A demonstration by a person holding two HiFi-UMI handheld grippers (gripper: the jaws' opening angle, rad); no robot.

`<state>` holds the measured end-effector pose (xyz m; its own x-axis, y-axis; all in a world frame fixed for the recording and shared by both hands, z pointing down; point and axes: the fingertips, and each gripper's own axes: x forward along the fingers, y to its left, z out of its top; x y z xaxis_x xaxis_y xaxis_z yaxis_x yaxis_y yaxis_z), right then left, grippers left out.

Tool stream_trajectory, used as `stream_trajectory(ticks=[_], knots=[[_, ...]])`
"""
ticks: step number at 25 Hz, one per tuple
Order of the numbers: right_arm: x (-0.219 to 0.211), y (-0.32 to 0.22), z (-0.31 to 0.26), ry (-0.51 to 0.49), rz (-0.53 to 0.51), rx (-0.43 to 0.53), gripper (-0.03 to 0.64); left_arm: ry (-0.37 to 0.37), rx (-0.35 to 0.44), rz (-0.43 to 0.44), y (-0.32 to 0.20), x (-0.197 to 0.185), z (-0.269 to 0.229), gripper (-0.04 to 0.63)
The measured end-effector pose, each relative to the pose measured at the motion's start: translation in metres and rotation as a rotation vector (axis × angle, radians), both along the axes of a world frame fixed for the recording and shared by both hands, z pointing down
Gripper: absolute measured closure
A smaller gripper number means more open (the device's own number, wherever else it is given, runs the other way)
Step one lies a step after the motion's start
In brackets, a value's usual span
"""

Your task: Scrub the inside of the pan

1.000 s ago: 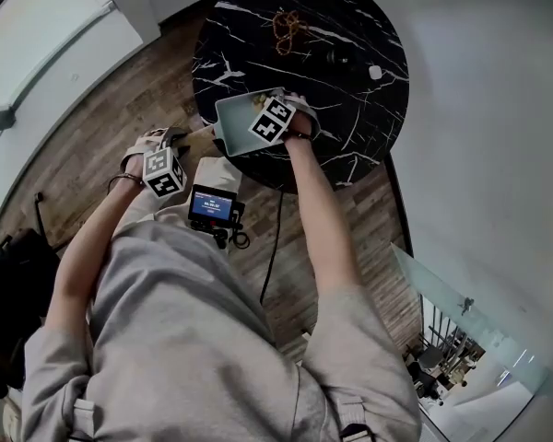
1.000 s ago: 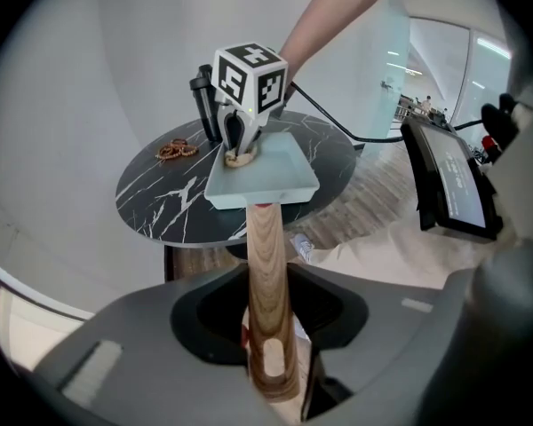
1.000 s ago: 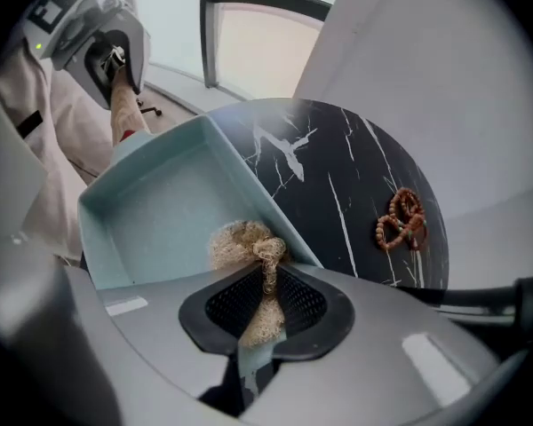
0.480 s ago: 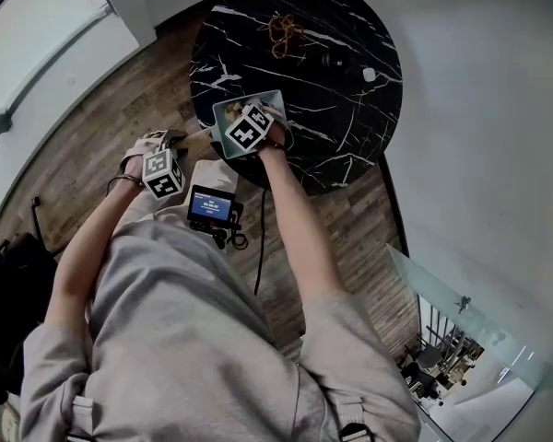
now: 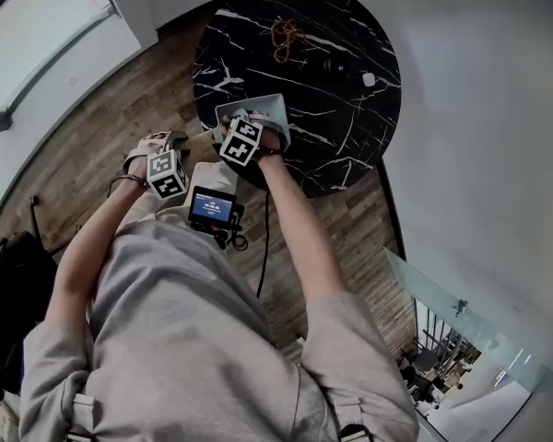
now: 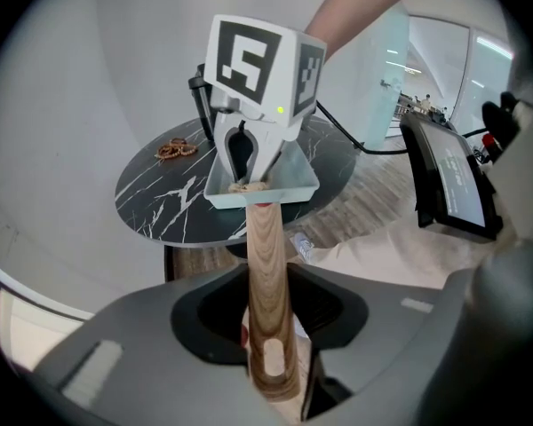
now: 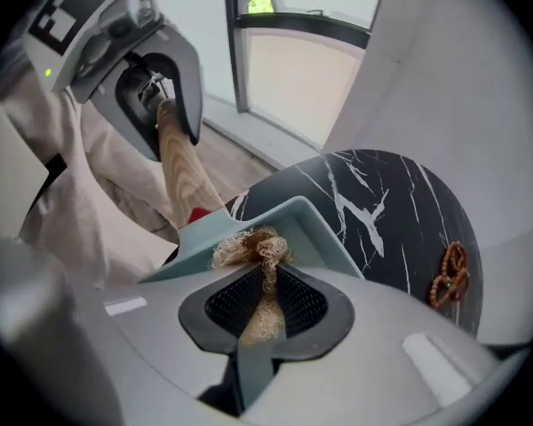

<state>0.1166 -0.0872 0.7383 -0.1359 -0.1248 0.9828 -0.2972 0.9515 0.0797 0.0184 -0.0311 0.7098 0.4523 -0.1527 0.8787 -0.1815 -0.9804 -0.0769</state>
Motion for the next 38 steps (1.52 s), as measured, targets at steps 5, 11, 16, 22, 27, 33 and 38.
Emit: stream_trajectory(ticks=[5, 11, 16, 22, 27, 33, 38], knots=[[0.014, 0.001, 0.0, -0.013, 0.021, -0.012, 0.558, 0.004, 0.0, -0.001, 0.001, 0.001, 0.0, 0.462], [0.043, -0.008, 0.0, 0.043, 0.091, 0.03, 0.56, 0.0, 0.01, -0.006, -0.001, -0.002, 0.001, 0.462], [0.076, -0.015, 0.001, 0.104, 0.184, 0.051, 0.561, 0.001, 0.006, -0.009, 0.0, 0.0, -0.001, 0.462], [0.112, -0.018, 0.0, 0.164, 0.304, 0.047, 0.563, -0.002, 0.007, -0.011, 0.0, 0.0, -0.001, 0.462], [0.114, -0.019, 0.001, 0.168, 0.376, 0.045, 0.566, -0.01, 0.013, -0.011, -0.001, -0.001, 0.003, 0.462], [0.1, -0.011, 0.001, 0.141, 0.439, 0.034, 0.566, -0.012, 0.013, -0.01, -0.001, -0.001, 0.001, 0.462], [0.082, -0.008, 0.001, 0.063, 0.514, 0.007, 0.565, -0.01, 0.008, -0.008, -0.001, 0.0, 0.002, 0.462]])
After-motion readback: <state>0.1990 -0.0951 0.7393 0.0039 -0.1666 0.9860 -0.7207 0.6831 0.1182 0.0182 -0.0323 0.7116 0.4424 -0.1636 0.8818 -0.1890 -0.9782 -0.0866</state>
